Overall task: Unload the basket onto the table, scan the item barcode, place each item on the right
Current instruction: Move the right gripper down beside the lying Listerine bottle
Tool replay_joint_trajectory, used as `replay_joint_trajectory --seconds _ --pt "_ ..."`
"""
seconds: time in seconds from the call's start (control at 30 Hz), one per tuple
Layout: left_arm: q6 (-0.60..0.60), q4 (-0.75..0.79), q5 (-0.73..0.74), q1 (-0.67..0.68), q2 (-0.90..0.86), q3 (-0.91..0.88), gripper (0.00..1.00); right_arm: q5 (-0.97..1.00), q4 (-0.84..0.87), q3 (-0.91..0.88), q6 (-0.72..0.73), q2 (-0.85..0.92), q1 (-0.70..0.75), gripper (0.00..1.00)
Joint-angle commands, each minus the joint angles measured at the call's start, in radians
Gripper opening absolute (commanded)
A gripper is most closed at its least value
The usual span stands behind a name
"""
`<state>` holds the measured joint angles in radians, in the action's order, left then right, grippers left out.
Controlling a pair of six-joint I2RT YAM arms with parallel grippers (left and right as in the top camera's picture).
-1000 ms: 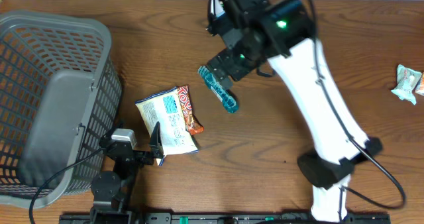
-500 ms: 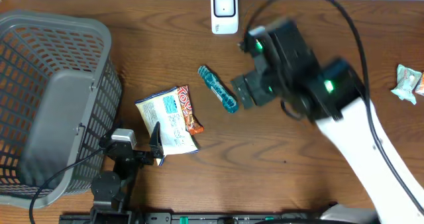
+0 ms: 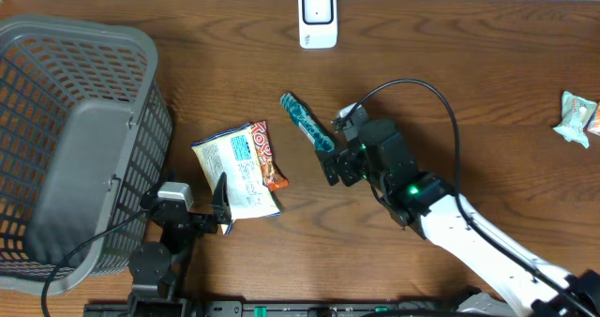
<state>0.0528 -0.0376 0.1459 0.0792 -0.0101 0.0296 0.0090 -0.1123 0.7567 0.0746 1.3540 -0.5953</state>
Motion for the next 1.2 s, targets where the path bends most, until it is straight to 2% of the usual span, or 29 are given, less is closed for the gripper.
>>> replay_joint_trajectory --seconds 0.0,0.37,0.67,0.8,1.03,1.17 --pt "0.005 -0.017 -0.001 -0.005 0.005 -0.026 0.98 -0.016 0.121 -0.034 -0.073 0.060 -0.002 0.99" --pt "0.005 -0.017 -0.001 -0.005 0.005 -0.026 0.98 -0.088 0.289 -0.034 -0.144 0.248 -0.002 0.99" --pt "0.005 -0.017 -0.001 -0.005 0.005 -0.026 0.98 -0.050 0.412 -0.033 -0.189 0.371 -0.002 0.98" --pt "0.005 -0.017 -0.001 -0.005 0.005 -0.026 0.98 -0.037 0.507 -0.033 -0.207 0.431 -0.002 0.94" --pt "0.005 -0.017 -0.001 -0.005 0.005 -0.026 0.98 0.000 0.573 -0.033 -0.241 0.507 -0.001 0.83" --pt "0.005 -0.017 -0.001 -0.005 0.005 -0.026 0.98 -0.001 0.586 -0.033 -0.240 0.510 -0.001 0.72"
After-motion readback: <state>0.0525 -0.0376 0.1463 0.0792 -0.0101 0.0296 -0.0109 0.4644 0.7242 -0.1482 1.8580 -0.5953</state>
